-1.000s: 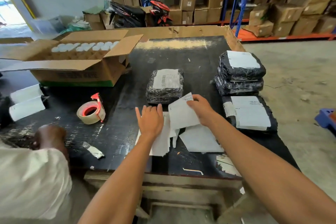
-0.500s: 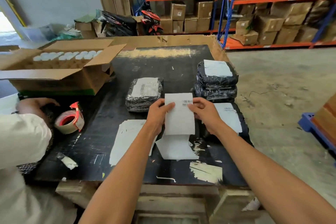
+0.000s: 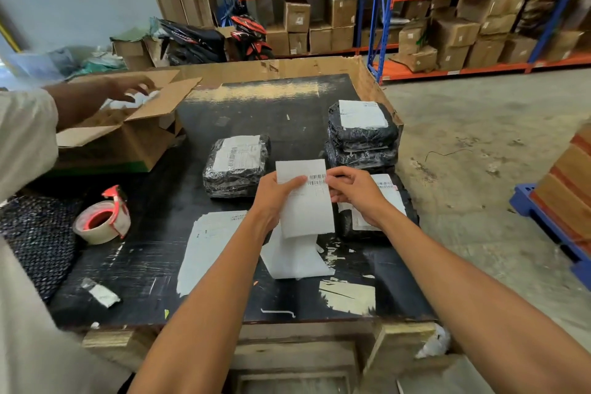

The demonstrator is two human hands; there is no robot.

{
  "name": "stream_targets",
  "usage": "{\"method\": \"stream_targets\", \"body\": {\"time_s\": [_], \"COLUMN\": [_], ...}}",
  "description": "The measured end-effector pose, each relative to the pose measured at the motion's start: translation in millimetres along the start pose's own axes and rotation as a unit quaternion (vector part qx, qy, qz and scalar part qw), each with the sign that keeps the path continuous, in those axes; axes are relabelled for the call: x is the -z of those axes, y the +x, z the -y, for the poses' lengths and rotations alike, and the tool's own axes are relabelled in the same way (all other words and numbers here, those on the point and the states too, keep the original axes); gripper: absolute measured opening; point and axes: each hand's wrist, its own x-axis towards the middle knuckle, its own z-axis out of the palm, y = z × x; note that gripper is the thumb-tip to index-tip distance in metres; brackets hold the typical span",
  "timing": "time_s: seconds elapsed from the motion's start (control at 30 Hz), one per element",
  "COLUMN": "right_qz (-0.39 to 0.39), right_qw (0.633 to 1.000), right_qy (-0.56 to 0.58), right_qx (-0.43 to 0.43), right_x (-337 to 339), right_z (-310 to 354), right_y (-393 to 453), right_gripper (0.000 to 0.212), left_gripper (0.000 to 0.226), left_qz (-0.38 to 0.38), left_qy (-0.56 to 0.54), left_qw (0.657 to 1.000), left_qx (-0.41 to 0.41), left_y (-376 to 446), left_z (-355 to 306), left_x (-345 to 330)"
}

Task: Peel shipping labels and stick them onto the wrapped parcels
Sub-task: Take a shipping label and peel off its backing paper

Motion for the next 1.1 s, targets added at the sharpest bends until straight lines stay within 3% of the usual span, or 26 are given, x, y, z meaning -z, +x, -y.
{"method": "stream_targets", "body": {"time_s": [0.3,0.7,1.1], "right_qz": [0.007,0.017,0.113], "right_qw": [0.995,0.994,0.99], "right_qy": [-0.096,-0.104,0.083], "right_qx": [0.003,0.01,-0.013], "right_x": [3,1,-5], "right_z": [-4,-6,4], "right_y": [6,10,8], "right_gripper": [0.012,0.012,0.02], "left_gripper": [0.031,0.028,0.028], "left_qz": [0.007,0.023,0.082], "left_qy": [0.012,0.051,-0.022], "left_qw": [1.0,0.998,0.995], "left_qx": [0.005,0.002,0.05], "left_y": [-1,1,-3], "left_z": [2,-1,-4], "left_x": [8,14,14]}}
